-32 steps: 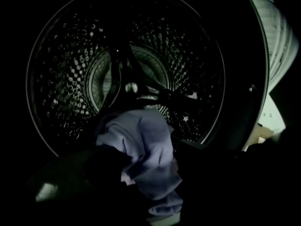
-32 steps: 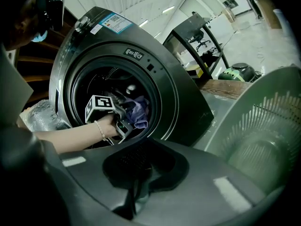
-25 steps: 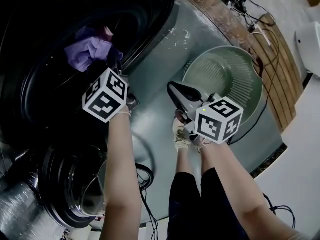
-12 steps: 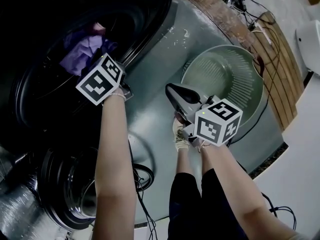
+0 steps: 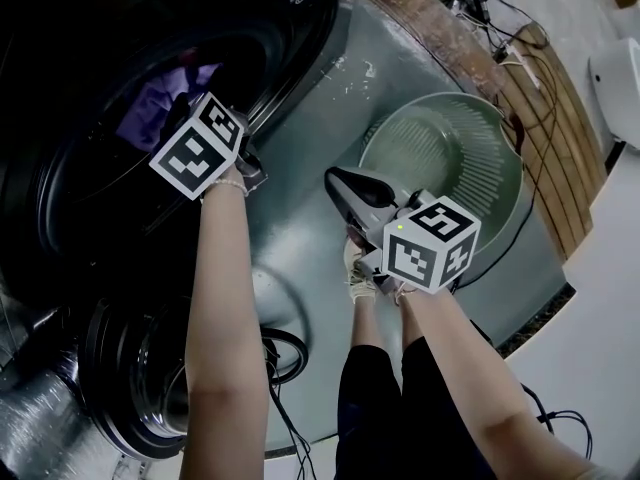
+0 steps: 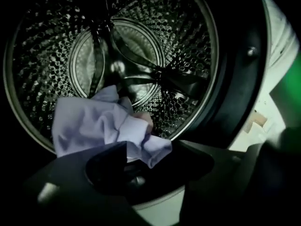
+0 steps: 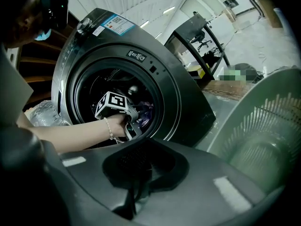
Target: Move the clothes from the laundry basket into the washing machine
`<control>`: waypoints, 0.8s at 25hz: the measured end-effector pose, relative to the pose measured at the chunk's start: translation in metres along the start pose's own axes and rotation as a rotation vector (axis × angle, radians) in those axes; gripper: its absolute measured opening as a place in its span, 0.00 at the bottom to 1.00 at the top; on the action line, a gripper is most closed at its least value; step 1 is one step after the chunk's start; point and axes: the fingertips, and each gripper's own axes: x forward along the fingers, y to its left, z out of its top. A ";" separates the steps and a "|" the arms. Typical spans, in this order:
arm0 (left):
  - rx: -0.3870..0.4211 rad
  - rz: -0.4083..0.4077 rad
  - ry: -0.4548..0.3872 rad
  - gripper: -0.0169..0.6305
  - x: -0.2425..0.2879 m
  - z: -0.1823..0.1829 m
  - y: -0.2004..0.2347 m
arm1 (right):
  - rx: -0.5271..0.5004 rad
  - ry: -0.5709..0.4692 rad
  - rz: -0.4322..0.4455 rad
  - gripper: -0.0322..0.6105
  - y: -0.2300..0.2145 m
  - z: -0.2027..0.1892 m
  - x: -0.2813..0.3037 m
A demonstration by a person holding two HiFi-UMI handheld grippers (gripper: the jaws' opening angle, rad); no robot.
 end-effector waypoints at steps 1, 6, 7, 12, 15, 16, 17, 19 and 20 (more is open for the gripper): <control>-0.004 -0.004 -0.005 0.50 -0.006 -0.001 -0.002 | -0.021 0.003 -0.007 0.09 0.001 0.002 -0.002; -0.081 -0.026 0.023 0.49 -0.048 -0.018 -0.018 | -0.090 0.037 -0.015 0.09 0.013 0.019 -0.017; -0.110 -0.031 0.035 0.49 -0.059 -0.023 -0.021 | -0.095 0.049 -0.020 0.09 0.017 0.022 -0.021; -0.167 -0.045 0.004 0.44 -0.111 -0.020 -0.036 | -0.166 0.067 -0.067 0.09 0.033 0.041 -0.033; -0.173 -0.098 0.014 0.44 -0.143 -0.014 -0.055 | -0.191 0.082 -0.073 0.09 0.050 0.054 -0.043; -0.178 -0.123 0.009 0.41 -0.154 -0.006 -0.064 | -0.214 0.088 -0.070 0.09 0.058 0.062 -0.047; -0.182 -0.149 0.001 0.38 -0.166 0.003 -0.073 | -0.242 0.093 -0.066 0.09 0.067 0.070 -0.053; -0.178 -0.201 -0.015 0.31 -0.192 0.022 -0.090 | -0.304 0.099 -0.062 0.09 0.089 0.085 -0.067; -0.170 -0.224 -0.023 0.28 -0.207 0.031 -0.097 | -0.332 0.099 -0.060 0.09 0.100 0.091 -0.075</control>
